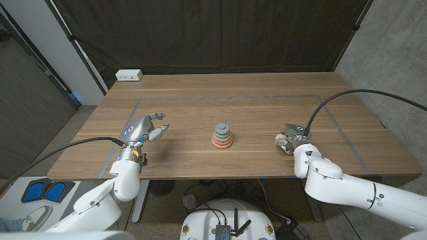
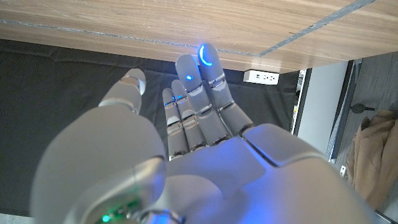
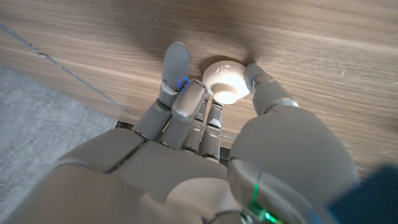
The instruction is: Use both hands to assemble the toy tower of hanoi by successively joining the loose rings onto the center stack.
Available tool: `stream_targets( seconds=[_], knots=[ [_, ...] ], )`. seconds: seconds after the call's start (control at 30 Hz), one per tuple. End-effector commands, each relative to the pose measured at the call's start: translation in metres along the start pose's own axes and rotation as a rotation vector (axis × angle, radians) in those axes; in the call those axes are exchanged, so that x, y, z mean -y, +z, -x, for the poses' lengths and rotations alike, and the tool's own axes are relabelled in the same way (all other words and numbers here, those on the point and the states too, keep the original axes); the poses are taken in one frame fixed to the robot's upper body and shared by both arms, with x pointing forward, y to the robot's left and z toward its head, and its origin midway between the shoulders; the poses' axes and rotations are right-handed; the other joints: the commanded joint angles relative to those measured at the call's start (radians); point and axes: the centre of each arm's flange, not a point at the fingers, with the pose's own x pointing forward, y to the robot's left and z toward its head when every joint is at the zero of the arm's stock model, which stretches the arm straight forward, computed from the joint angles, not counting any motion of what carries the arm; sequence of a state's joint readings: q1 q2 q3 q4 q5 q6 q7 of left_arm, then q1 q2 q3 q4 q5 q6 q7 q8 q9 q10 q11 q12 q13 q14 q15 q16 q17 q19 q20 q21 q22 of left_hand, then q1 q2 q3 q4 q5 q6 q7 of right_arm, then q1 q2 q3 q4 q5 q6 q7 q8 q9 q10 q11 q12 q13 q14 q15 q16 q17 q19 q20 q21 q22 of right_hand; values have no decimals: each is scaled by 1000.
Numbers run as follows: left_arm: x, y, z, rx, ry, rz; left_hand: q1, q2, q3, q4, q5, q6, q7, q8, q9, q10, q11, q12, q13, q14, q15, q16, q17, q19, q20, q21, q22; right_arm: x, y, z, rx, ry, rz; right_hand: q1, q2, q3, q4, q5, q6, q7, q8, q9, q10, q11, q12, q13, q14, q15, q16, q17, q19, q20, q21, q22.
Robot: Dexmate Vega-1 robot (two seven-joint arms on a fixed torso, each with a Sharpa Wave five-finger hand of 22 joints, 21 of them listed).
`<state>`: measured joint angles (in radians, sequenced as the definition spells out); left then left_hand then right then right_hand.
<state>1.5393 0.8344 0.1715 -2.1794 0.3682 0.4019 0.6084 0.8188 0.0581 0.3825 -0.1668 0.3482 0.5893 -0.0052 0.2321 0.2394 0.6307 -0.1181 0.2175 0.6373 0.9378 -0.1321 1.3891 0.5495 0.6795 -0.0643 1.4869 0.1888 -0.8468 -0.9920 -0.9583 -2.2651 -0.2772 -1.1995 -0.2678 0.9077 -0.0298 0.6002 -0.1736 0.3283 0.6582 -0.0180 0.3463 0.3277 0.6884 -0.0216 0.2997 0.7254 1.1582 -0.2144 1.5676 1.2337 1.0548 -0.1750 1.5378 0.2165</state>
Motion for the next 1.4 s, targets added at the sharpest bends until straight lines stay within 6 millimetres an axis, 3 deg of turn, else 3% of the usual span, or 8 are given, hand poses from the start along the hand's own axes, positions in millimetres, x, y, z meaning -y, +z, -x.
stream_targets(
  seconds=[0.03,0.5,1.4],
  knots=[
    [-1,-2,-2,2,-10,3,4,-7,10,-2,10,10,4,-3,5,7,3,-7,5,1,-88,-6,-1,7,-140,1,1,17,7,2,14,-19,-1,56,44,5,2,8,39,-26,3,4,132,-132,-5,7,13,-2,-1,4,9,-45,0,5],
    [-2,8,-6,28,-14,-2,6,-7,18,-2,9,5,3,-6,7,1,4,-11,6,7,-88,-2,2,10,-141,4,3,38,20,17,60,-53,12,59,45,3,4,12,38,-26,1,5,133,-130,-13,14,14,-2,-3,4,7,-45,-3,6],
    [-2,5,-2,9,-12,-4,9,-12,28,-3,8,8,0,-8,9,7,-1,-12,5,28,-88,10,6,23,-142,21,11,63,37,38,140,-100,27,63,48,0,5,16,47,-25,-1,5,144,-131,-29,21,12,-2,-4,4,0,-45,-6,7]
  ],
)
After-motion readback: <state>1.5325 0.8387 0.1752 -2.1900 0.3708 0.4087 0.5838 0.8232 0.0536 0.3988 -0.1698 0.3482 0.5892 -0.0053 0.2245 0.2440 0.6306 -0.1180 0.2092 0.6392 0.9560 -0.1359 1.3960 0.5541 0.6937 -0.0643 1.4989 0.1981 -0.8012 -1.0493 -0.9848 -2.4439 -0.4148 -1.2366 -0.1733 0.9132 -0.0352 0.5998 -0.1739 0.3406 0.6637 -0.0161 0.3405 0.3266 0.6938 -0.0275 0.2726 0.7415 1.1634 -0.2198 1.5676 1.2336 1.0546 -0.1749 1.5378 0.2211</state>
